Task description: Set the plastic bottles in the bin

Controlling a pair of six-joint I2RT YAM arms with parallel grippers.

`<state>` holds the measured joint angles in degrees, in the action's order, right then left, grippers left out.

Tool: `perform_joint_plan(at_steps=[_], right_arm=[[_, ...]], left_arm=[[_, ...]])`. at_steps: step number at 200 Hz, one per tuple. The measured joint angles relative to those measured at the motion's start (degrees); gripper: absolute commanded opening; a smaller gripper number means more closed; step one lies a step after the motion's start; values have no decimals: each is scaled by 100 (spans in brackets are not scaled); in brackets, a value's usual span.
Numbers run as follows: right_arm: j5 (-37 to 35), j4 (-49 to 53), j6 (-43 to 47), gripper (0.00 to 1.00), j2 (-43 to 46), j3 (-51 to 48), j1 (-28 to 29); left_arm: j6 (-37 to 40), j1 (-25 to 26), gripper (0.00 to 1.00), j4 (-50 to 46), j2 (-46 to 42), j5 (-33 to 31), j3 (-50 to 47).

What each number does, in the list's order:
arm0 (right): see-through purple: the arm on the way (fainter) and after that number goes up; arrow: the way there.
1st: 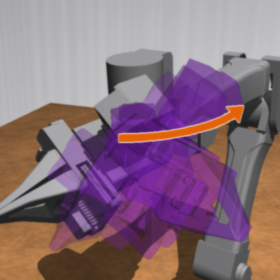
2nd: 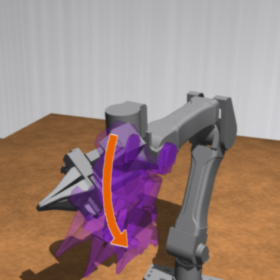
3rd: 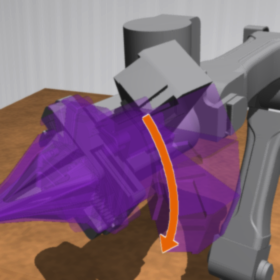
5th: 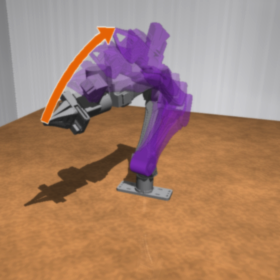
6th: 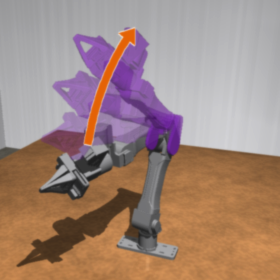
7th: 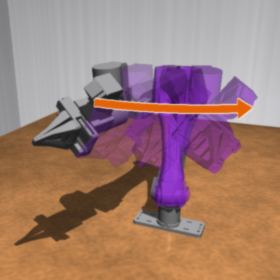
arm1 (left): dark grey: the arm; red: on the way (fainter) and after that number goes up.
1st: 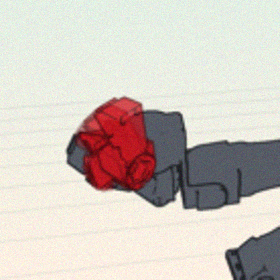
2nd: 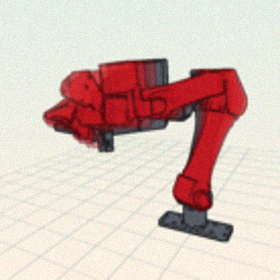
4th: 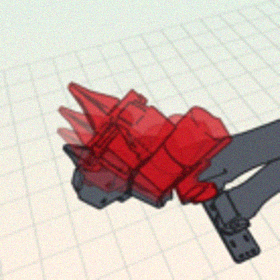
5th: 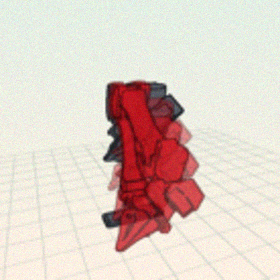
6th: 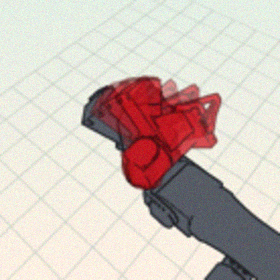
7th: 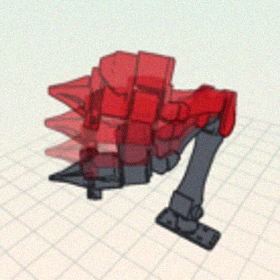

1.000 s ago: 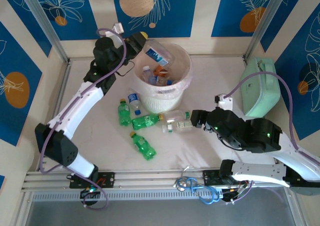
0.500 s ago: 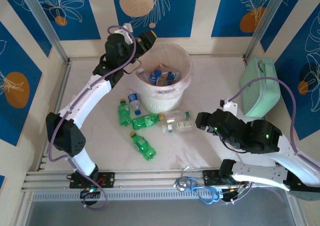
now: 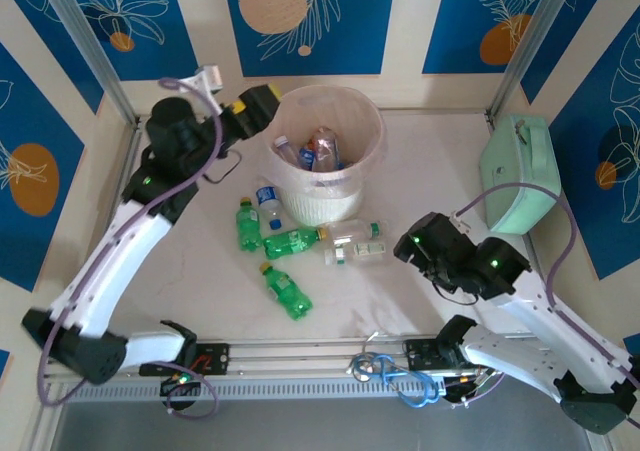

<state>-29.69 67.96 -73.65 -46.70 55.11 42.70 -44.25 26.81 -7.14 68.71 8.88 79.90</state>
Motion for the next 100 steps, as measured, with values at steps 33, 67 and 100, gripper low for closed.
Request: perform_joint_plan(at_steps=[33,67,100], right_arm=[[562,-728,-391,90,-302,-468,-302],[992,-1401,-857,89,-748,-774,-592],[1357,-2011,-1182,89,-1231,-931,-914]], left_arm=[[326,-2,95,-776,-1091,2,-994],[275,-7,91,-1412,-1810,76,-2031],[-26,-7,89,-1589,-2216,289,-2804]])
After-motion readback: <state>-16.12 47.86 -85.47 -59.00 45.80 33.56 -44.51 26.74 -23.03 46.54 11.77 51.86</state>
